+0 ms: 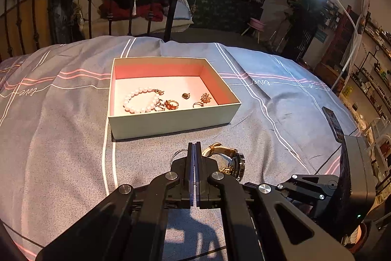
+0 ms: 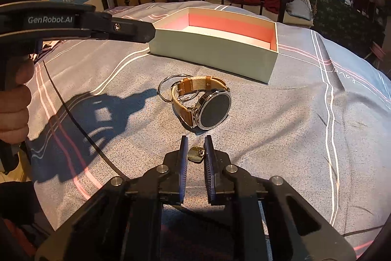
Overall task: Organize jewelry
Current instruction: 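Grasp a piece beside the watch with the left tool while the right tool grasps a gold ring, then carry the gold ring into the box with the right tool and open it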
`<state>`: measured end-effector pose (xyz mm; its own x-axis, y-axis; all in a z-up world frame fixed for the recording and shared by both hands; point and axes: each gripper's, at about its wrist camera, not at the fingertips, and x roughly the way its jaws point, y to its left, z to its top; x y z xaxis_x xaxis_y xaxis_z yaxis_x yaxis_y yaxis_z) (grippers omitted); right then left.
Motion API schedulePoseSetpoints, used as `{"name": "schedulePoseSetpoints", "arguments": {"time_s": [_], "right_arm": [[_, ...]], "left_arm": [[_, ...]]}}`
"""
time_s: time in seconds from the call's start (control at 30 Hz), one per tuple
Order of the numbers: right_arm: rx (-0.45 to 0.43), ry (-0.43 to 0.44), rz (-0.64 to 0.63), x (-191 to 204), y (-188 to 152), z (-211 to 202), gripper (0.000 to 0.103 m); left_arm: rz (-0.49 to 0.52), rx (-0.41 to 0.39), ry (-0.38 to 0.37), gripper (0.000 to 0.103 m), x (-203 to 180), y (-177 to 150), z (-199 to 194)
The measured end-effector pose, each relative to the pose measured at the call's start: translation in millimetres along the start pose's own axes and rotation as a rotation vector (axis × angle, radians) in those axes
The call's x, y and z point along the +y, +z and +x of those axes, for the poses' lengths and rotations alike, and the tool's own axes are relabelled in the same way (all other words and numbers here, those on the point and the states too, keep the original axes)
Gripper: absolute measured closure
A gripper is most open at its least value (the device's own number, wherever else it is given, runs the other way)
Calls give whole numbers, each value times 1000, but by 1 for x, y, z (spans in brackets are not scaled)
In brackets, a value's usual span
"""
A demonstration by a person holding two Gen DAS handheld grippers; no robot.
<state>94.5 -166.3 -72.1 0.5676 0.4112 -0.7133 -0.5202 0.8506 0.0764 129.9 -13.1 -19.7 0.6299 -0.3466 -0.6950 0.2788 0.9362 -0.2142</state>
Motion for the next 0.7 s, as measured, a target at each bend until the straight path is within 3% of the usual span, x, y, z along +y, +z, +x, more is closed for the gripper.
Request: {"name": "schedulePoseSetpoints", "arguments": {"time_s": [0.33, 0.7], "right_arm": [[-86, 17, 18, -4, 16, -21, 89], [-241, -23, -15, -18, 89, -21, 88]], "left_arm": [[-12, 55, 22, 103, 7, -8, 17], [-21, 19, 53, 103, 12, 38, 29]]}}
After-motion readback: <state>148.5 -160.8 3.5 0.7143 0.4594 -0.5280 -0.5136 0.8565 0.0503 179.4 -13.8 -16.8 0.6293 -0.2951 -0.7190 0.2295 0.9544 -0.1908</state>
